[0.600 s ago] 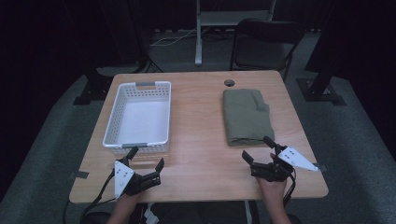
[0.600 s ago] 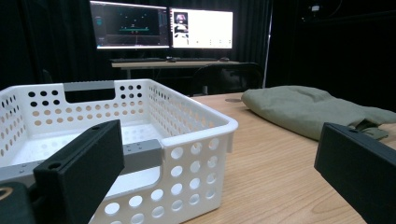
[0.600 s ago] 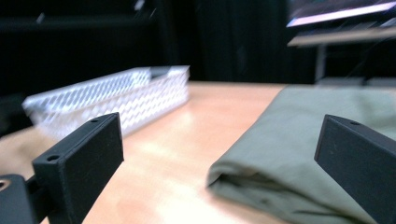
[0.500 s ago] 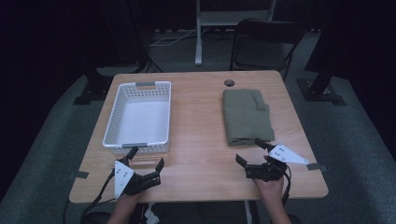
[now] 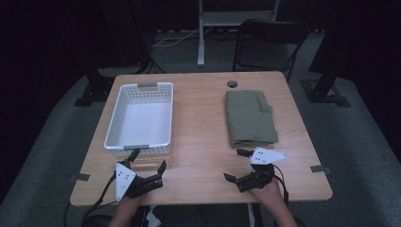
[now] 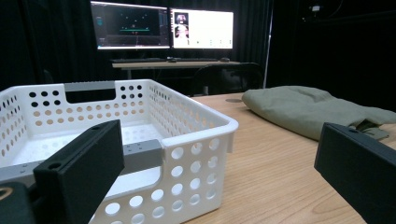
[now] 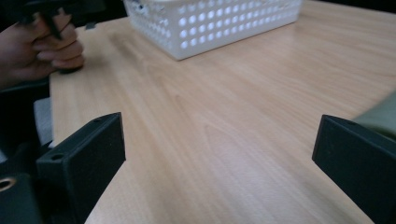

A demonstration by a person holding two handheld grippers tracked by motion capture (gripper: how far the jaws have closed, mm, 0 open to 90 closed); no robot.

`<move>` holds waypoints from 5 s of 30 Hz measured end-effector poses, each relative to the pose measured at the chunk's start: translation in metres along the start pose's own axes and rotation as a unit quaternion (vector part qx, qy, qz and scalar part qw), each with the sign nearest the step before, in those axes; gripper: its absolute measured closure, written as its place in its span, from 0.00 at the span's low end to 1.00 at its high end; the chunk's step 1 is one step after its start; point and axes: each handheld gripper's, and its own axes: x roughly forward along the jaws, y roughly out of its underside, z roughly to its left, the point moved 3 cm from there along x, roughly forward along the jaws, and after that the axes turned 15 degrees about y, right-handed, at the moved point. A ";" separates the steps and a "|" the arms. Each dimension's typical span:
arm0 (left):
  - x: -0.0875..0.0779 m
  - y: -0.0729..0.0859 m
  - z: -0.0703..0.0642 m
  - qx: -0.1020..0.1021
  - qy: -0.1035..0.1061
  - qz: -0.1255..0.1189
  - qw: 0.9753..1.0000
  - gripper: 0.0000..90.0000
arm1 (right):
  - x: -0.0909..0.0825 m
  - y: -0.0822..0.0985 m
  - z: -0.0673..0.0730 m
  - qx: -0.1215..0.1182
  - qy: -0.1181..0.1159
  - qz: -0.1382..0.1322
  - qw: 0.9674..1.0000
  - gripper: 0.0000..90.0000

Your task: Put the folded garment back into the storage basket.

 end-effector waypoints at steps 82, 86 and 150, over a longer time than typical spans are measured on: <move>0.000 0.000 -0.001 0.000 -0.042 -0.004 0.999 0.03 | -0.056 -0.149 -0.135 0.073 0.232 -0.051 0.969 0.07; 0.000 0.000 -0.001 0.000 -0.052 -0.003 0.999 0.03 | -0.050 -0.145 -0.144 0.086 0.233 -0.043 0.968 0.07; 0.002 0.000 -0.001 0.001 -0.106 -0.001 0.994 0.03 | 0.065 -0.051 -0.227 0.217 0.228 0.173 0.933 0.07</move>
